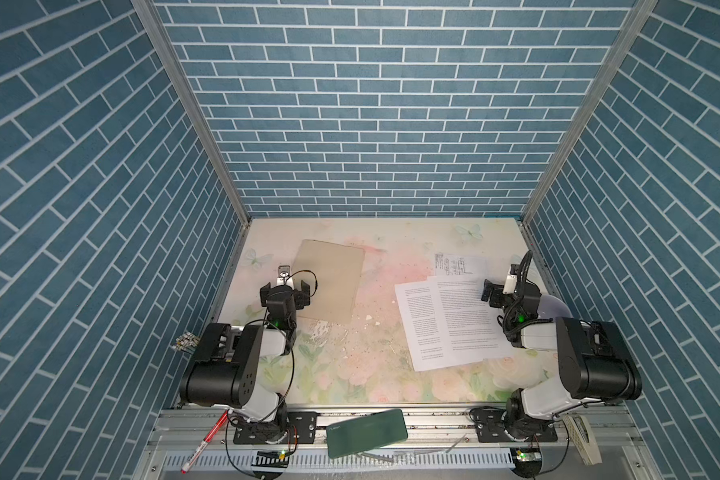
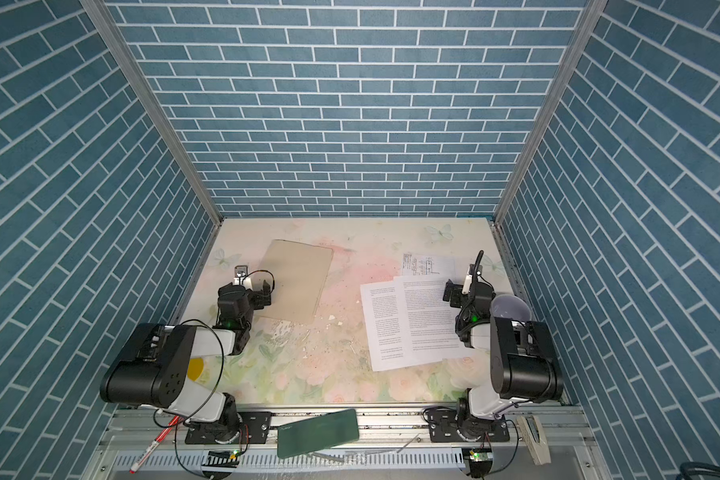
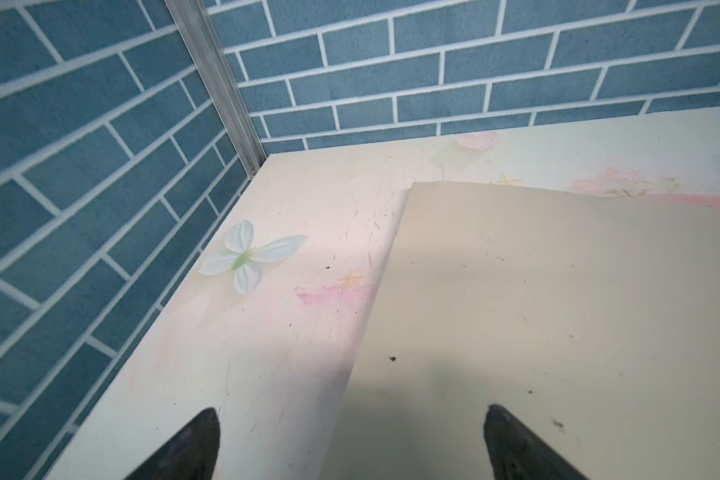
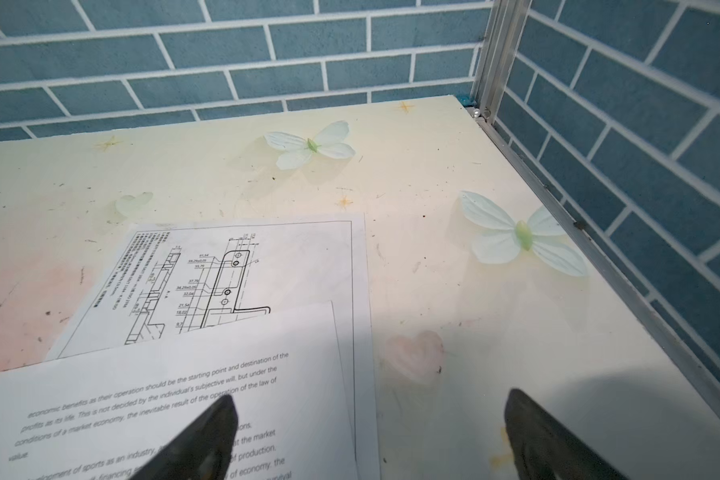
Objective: Put the files into the folder
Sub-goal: 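Move both grippers toward the beige folder's edges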
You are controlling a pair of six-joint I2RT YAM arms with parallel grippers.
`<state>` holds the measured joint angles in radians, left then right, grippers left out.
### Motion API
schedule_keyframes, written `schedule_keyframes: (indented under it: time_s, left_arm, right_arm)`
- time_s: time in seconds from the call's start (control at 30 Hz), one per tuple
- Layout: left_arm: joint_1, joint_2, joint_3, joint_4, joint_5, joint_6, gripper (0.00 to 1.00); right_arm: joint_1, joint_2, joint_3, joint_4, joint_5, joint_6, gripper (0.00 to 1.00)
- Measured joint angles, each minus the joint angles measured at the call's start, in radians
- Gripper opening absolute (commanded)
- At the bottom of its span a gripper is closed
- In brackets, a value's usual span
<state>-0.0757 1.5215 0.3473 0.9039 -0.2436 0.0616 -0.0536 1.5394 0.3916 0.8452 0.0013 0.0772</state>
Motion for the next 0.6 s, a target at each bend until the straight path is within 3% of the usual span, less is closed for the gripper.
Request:
schedule_keyframes:
  time_s: [0.6]
  left_arm:
    - [0.000,0.000,0.000,0.000,0.000,0.001,1.00]
  right_arm:
    - [0.000,0.000,0.000,0.000,-0.007,0.000,0.99]
